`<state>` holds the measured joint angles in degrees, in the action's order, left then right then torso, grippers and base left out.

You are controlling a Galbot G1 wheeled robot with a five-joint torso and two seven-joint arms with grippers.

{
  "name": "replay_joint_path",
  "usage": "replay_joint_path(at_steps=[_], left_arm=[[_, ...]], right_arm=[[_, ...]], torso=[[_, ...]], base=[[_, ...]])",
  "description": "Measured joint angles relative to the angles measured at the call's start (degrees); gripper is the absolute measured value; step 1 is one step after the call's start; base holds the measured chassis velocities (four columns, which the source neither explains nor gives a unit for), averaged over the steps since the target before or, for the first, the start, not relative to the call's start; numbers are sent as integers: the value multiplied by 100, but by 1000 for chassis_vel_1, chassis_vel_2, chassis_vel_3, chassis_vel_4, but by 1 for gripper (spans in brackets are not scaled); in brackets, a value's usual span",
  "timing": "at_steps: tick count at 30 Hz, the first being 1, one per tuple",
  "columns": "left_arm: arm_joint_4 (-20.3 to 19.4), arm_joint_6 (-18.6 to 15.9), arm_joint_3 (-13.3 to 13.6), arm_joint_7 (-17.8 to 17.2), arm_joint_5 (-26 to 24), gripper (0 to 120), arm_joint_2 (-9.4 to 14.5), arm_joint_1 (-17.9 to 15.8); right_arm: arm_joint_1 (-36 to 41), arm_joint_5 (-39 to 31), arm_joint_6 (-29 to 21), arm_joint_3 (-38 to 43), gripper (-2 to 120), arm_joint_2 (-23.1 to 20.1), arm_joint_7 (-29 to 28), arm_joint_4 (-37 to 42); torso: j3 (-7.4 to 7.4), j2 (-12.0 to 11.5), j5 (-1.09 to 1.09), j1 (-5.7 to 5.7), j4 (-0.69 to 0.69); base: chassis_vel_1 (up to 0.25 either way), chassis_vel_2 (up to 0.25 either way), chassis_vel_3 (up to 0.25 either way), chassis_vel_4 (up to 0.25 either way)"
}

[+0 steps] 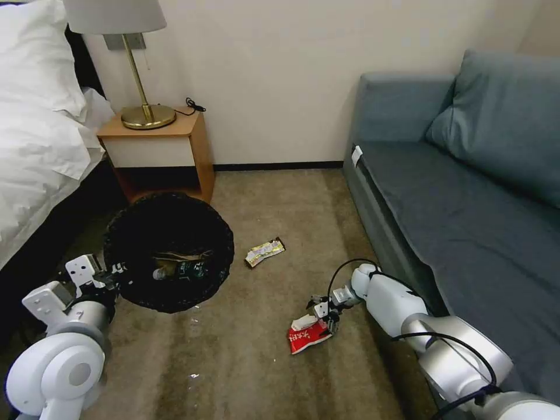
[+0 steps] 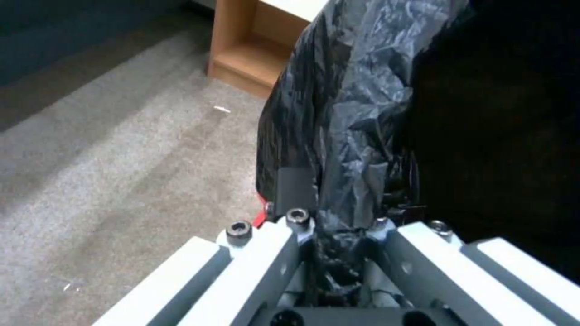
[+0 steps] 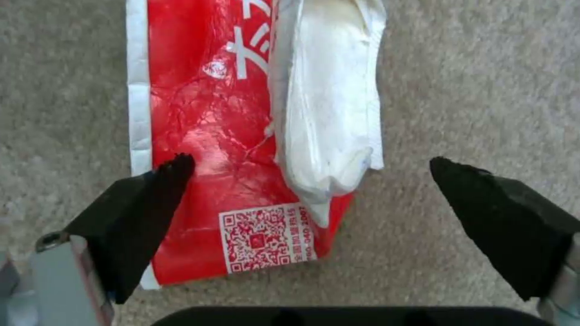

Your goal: Pick up the trash bin, then pick up the garbage on the floor and place it into the trash bin.

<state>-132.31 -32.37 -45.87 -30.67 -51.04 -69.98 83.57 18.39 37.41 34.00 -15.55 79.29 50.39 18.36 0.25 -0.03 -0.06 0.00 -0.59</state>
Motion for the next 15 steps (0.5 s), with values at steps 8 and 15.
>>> replay_joint_path(at_steps=[8, 15], left_arm=[[-55, 0, -21, -13, -21, 0, 47, 19], [-92, -2, -15, -23, -33, 0, 51, 24]], right_arm=[[42, 31, -2, 12, 93, -4, -21, 12], [68, 18, 7, 33, 77, -8, 4, 11]], torso=[[-1, 1, -5, -1, -4], [-2, 2, -7, -1, -5]], base=[[0, 0, 0, 0], [0, 0, 0, 0]])
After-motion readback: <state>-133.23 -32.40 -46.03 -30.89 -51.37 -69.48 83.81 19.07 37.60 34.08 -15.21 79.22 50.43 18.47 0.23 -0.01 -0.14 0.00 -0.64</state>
